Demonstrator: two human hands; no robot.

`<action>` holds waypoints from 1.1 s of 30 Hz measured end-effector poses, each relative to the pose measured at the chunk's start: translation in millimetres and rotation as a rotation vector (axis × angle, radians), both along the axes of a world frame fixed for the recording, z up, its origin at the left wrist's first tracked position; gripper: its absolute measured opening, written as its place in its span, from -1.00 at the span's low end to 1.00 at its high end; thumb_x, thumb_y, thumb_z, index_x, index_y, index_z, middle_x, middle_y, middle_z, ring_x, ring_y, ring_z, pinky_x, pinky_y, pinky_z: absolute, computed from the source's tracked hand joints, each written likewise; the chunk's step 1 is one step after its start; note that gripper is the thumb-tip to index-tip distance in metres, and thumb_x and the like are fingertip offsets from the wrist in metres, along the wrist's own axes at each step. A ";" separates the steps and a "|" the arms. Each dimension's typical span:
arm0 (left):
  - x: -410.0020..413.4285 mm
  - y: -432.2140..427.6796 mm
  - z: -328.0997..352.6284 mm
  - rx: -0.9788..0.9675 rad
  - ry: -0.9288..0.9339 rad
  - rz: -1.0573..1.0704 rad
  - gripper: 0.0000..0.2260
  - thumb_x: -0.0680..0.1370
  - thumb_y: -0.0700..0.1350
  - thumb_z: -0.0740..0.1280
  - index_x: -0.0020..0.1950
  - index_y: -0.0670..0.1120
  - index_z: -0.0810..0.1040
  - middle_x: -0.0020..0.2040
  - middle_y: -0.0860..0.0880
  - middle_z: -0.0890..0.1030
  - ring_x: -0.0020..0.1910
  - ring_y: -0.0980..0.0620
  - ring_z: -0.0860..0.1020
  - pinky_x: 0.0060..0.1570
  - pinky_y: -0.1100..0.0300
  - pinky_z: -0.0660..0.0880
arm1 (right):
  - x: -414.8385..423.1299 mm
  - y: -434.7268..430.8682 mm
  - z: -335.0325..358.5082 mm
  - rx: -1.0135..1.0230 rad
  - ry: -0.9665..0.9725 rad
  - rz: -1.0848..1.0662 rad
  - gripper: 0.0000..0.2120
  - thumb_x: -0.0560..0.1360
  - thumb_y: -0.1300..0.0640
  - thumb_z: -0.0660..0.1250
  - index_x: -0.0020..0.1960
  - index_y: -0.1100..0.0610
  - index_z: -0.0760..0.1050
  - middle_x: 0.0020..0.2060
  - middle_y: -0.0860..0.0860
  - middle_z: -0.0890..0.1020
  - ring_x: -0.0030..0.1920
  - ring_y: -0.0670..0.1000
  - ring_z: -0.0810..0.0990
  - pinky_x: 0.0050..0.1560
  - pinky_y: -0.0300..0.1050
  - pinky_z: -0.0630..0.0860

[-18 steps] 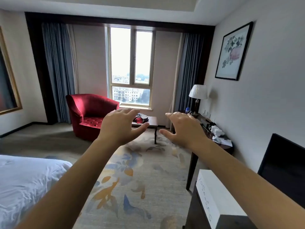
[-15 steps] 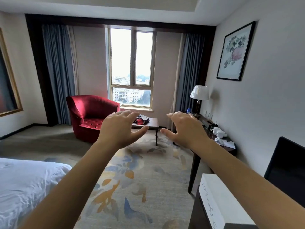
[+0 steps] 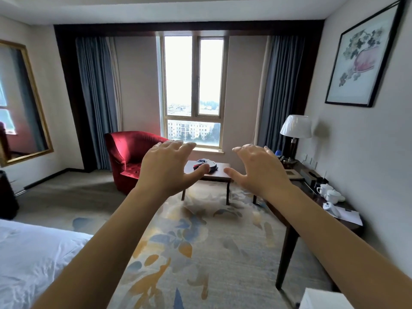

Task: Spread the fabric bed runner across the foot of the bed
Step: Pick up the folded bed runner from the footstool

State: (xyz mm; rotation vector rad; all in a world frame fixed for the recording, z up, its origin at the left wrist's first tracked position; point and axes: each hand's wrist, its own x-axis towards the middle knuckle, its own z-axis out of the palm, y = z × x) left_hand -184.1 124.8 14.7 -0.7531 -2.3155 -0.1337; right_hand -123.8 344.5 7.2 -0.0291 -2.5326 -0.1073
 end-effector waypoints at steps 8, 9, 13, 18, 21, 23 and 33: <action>-77.0 70.7 -4.0 -0.007 -0.014 0.018 -0.33 0.42 0.42 -0.07 0.37 0.08 0.37 0.26 0.03 0.55 0.26 0.01 0.47 0.25 0.02 0.36 | -84.6 65.3 -10.3 -0.010 -0.010 -0.014 -0.35 0.45 -0.37 0.09 0.37 0.01 0.33 0.31 0.02 0.48 0.34 0.03 0.40 0.41 0.17 0.17; -87.2 77.8 -5.3 -0.002 -0.017 0.018 -0.32 0.42 0.42 -0.07 0.37 0.08 0.37 0.26 0.03 0.54 0.27 0.01 0.47 0.27 0.02 0.35 | -94.7 71.6 -10.8 -0.017 -0.002 -0.010 -0.36 0.45 -0.37 0.09 0.37 0.01 0.34 0.30 0.02 0.49 0.34 0.03 0.41 0.41 0.17 0.17; -131.2 102.8 -8.9 -0.001 -0.037 0.011 -0.30 0.40 0.43 -0.07 0.37 0.07 0.37 0.27 0.02 0.54 0.28 0.00 0.46 0.29 0.00 0.32 | -136.1 93.3 -12.5 -0.006 0.006 -0.015 -0.36 0.45 -0.37 0.10 0.37 0.01 0.34 0.30 0.02 0.49 0.33 0.03 0.42 0.40 0.16 0.20; -196.8 131.8 -16.0 0.015 -0.036 0.005 -0.31 0.41 0.42 -0.06 0.36 0.07 0.39 0.27 0.00 0.54 0.27 -0.02 0.46 0.28 0.01 0.33 | -194.9 119.1 -12.8 0.010 -0.017 -0.031 -0.33 0.45 -0.38 0.07 0.39 0.03 0.32 0.30 0.03 0.49 0.33 0.03 0.42 0.41 0.16 0.18; -242.5 147.8 -18.1 0.011 -0.025 -0.002 -0.32 0.41 0.42 -0.07 0.34 0.07 0.40 0.22 0.02 0.57 0.23 0.00 0.49 0.23 0.04 0.36 | -236.1 133.1 -10.8 0.024 -0.028 -0.039 -0.34 0.47 -0.36 0.10 0.39 0.04 0.32 0.30 0.02 0.49 0.33 0.03 0.41 0.42 0.16 0.17; -275.5 155.7 -17.3 0.021 -0.014 -0.008 -0.33 0.42 0.42 -0.07 0.34 0.07 0.41 0.19 0.01 0.58 0.20 -0.01 0.51 0.22 0.03 0.38 | -264.4 141.5 -8.8 0.012 -0.020 -0.036 -0.35 0.47 -0.36 0.10 0.38 0.04 0.32 0.28 0.03 0.49 0.33 0.03 0.41 0.42 0.16 0.16; -435.3 202.7 -7.8 0.003 -0.005 -0.036 -0.35 0.44 0.42 -0.05 0.35 0.09 0.39 0.21 0.02 0.57 0.21 -0.01 0.51 0.22 0.02 0.40 | -411.2 189.5 3.9 -0.006 0.022 -0.066 -0.43 0.50 -0.33 0.06 0.29 0.05 0.38 0.16 0.03 0.56 0.23 0.03 0.49 0.39 0.15 0.20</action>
